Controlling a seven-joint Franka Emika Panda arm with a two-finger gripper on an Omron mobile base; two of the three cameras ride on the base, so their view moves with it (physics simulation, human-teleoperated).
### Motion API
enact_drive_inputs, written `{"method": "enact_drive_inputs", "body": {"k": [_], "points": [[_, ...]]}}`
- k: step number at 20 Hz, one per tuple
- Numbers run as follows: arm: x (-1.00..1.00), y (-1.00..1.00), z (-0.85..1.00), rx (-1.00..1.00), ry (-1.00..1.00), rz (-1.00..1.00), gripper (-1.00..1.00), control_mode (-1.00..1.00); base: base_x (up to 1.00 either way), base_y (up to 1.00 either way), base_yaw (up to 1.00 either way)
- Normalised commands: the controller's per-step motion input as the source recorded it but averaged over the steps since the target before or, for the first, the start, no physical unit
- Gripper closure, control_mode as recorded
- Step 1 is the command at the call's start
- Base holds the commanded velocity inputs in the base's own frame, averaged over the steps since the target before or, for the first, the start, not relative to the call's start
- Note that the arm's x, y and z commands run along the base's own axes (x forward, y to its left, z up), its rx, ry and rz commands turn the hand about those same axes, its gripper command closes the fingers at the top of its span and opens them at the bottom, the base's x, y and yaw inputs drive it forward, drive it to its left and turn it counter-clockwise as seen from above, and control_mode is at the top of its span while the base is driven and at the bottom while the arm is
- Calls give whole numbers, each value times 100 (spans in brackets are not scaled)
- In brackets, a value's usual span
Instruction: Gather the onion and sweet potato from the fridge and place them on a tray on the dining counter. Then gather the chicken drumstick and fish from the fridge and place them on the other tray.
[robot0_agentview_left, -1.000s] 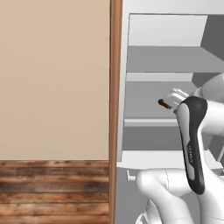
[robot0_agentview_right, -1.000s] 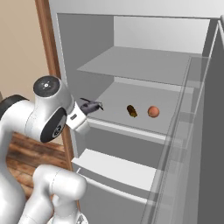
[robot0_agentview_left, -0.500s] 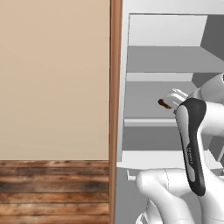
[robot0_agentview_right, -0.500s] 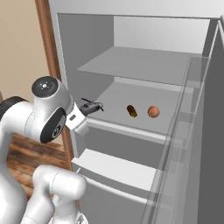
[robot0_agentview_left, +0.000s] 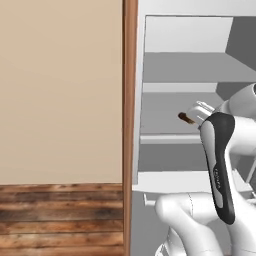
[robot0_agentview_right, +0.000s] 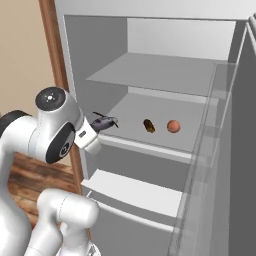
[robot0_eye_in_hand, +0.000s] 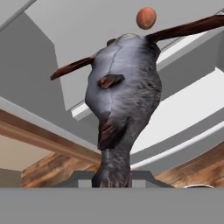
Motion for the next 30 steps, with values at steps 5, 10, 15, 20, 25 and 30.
{"method": "enact_drive_inputs", "body": {"k": [5,10,15,20,25,30], "points": [[0,0,0,0,0,0,100,100,-37,29,-12],[0,0,0,0,0,0,100,100,-42,27,-17],[0,0,0,0,0,0,100,100,-38,41,-23],[0,0,0,0,0,0,100,100,-29,53,-26],[0,0,0,0,0,0,100,100,-27,52,-28],[0,0,0,0,0,0,100,100,-31,43,-29]]}}
